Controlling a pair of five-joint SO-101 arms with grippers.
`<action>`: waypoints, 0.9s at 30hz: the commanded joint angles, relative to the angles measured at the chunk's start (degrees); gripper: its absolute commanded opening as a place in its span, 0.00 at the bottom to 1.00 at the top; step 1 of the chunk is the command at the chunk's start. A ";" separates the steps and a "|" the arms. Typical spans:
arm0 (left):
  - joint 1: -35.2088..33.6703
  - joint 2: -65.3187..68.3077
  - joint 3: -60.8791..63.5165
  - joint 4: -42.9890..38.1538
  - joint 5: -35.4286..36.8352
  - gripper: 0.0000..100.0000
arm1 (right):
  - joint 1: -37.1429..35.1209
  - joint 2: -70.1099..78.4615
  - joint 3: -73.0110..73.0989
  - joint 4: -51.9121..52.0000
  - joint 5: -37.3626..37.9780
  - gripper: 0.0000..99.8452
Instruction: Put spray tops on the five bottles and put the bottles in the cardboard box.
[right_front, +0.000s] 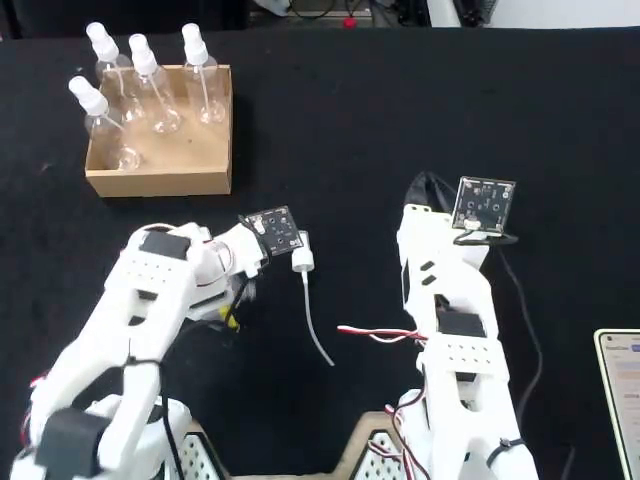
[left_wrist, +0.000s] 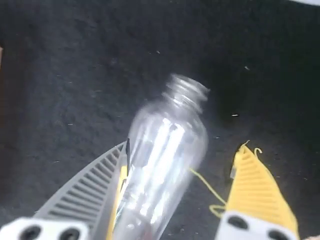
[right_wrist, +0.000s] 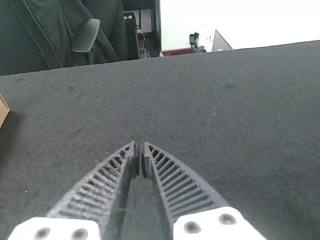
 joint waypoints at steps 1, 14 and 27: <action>-0.75 5.01 -5.41 -0.62 0.18 0.32 | -0.44 -1.27 -0.31 -1.58 0.44 0.02; -4.09 5.01 -9.01 -0.09 -6.51 0.32 | -0.44 -1.27 -0.48 -1.58 0.44 0.02; -4.62 1.67 -7.78 1.85 -7.30 0.32 | -0.44 -1.27 -0.48 -1.58 0.44 0.02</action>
